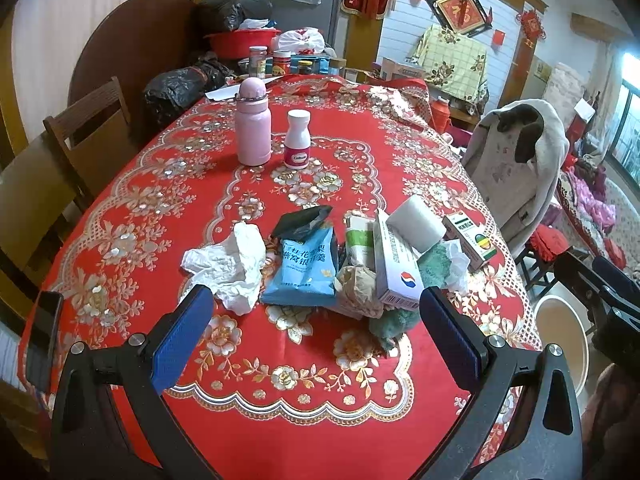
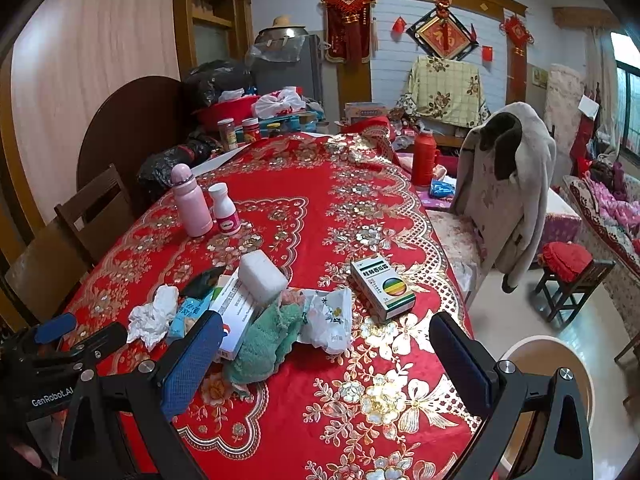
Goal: Collect trash
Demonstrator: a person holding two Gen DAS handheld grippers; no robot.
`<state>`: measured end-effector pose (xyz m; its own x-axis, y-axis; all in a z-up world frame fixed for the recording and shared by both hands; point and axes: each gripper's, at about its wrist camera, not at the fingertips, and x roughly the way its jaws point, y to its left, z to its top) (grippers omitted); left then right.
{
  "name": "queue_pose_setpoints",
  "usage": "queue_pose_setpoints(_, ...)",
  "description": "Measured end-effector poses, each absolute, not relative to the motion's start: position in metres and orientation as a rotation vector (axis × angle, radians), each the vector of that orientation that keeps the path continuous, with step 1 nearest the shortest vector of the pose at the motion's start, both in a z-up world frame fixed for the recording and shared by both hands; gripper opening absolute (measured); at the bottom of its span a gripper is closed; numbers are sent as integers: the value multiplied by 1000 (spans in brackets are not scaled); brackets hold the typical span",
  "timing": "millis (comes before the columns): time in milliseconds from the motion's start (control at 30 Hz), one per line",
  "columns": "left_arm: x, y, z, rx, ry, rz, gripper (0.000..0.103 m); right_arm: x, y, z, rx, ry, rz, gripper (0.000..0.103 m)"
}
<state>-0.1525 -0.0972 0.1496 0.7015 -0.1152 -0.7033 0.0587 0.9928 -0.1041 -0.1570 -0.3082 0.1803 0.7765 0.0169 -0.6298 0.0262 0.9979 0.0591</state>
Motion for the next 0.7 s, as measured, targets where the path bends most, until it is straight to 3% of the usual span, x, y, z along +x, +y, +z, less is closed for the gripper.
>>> queue_pose_setpoints(700, -147, -100, 157, -94, 770, -108, 102, -154, -312, 178, 81, 685, -24, 102)
